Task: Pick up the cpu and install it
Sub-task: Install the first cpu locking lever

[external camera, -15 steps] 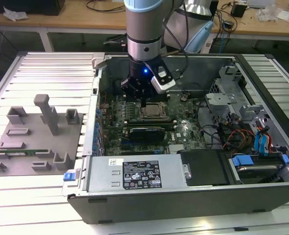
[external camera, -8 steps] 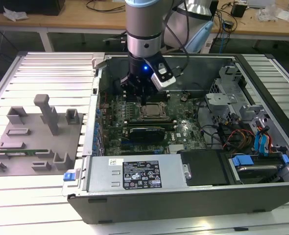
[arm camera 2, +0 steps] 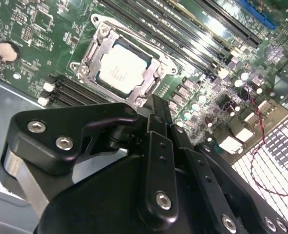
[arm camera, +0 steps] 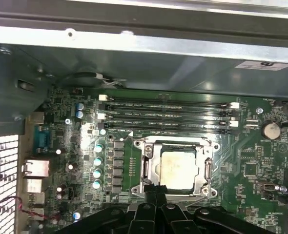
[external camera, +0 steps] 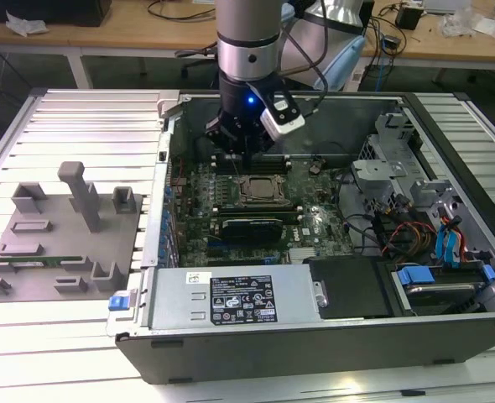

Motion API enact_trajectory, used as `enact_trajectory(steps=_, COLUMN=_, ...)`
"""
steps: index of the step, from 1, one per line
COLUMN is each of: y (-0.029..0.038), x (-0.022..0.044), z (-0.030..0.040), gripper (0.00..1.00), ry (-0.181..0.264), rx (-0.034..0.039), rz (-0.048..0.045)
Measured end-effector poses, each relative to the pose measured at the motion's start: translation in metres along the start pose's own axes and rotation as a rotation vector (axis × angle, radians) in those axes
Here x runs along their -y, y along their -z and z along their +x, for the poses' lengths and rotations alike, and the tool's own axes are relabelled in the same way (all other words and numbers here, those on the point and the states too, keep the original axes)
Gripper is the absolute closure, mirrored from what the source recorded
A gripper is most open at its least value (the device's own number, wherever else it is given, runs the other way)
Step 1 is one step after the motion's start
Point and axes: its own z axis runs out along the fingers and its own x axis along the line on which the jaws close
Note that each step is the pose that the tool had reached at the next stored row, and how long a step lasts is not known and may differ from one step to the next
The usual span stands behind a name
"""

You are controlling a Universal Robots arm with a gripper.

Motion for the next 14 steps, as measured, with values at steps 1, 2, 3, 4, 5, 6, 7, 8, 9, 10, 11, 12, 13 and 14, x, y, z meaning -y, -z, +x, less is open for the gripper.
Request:
enact_trajectory(steps=1, y=0.0001, x=-0.0001, z=0.0021, gripper=0.89, ry=0.0, rx=0.0003, rz=-0.0002)
enact_trajectory(steps=2, y=0.0002, x=-0.0002, z=0.004, gripper=0.89, ry=0.0, rx=0.0004, rz=-0.0003)
enact_trajectory(steps=3, y=0.0003, x=-0.0003, z=0.0064, gripper=0.89, ry=0.0, rx=0.0006, rz=-0.0005)
enact_trajectory(steps=4, y=0.0004, x=-0.0005, z=0.0099, gripper=0.89, ry=0.0, rx=0.001, rz=-0.0005)
enact_trajectory(steps=5, y=0.0006, x=-0.0006, z=0.013, gripper=0.89, ry=0.0, rx=0.0015, rz=-0.0005)
enact_trajectory(steps=6, y=0.0007, x=-0.0009, z=0.0177, gripper=0.89, ry=0.0, rx=0.0022, rz=-0.0006)
enact_trajectory(steps=7, y=0.0008, x=-0.001, z=0.0202, gripper=0.89, ry=0.0, rx=0.0026, rz=-0.0005)
enact_trajectory(steps=8, y=0.0009, x=-0.001, z=0.022, gripper=0.89, ry=0.0, rx=0.0027, rz=-0.0004)
enact_trajectory(steps=9, y=0.001, x=-0.0012, z=0.0246, gripper=0.89, ry=0.0, rx=0.0028, rz=-0.0005)
enact_trajectory(steps=10, y=0.001, x=-0.0012, z=0.0259, gripper=0.89, ry=0.0, rx=0.0028, rz=-0.0004)
enact_trajectory(steps=11, y=0.0009, x=-0.0013, z=0.027, gripper=0.89, ry=0.0, rx=0.0027, rz=-0.0015)
enact_trajectory(steps=12, y=0.0008, x=-0.0013, z=0.0276, gripper=0.89, ry=0.0, rx=0.003, rz=-0.0096)
enact_trajectory(steps=13, y=0.0006, x=-0.0013, z=0.0282, gripper=0.89, ry=-0.001, rx=0.0039, rz=-0.0264)
enact_trajectory(steps=14, y=0.0005, x=-0.0013, z=0.0285, gripper=0.89, ry=-0.001, rx=0.0045, rz=-0.0388)
